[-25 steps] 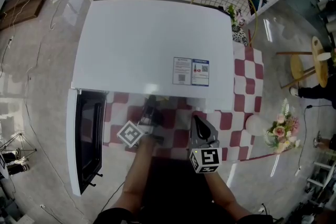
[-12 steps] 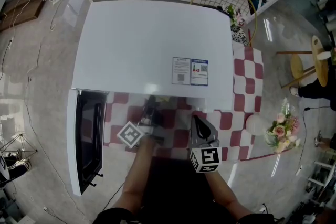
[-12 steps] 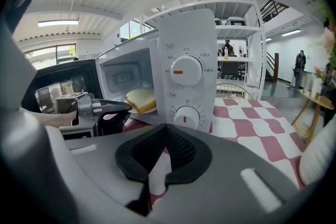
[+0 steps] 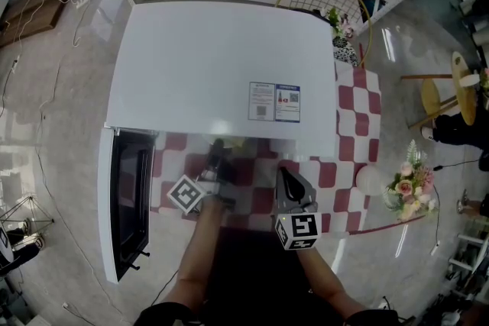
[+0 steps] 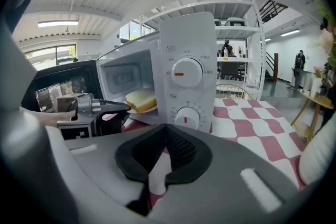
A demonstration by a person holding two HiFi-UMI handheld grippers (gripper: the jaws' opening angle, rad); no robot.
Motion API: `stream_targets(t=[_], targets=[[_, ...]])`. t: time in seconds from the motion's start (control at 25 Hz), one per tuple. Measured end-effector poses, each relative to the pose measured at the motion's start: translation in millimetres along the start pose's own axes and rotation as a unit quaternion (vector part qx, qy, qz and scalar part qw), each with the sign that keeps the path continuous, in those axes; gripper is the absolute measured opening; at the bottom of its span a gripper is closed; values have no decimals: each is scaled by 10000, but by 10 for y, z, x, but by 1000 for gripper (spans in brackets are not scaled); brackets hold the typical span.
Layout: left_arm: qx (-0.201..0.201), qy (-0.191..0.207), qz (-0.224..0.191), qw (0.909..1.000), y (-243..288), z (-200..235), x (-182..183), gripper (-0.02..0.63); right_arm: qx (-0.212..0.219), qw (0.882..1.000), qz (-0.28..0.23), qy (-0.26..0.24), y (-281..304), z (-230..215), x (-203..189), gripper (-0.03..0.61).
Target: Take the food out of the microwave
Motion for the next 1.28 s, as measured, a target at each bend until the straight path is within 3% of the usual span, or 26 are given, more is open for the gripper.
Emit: stream_targets(t=[0.88, 1.28], targets=[[-18, 31, 204, 9998, -269, -142, 82, 23, -325, 9987, -327, 220, -171, 206, 0, 2], [122, 306, 392, 9987, -440, -138, 170, 23, -614, 9962, -453, 411, -298, 346, -79, 2]])
Point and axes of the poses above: the fingertips, and each gripper's own axes: y forward along the fingers, z to its left, x out of its top, the point moved 10 cm from there along -y, backward along the fingers, and after that the axes turned 11 degrees about x, right-handed, at the moved point
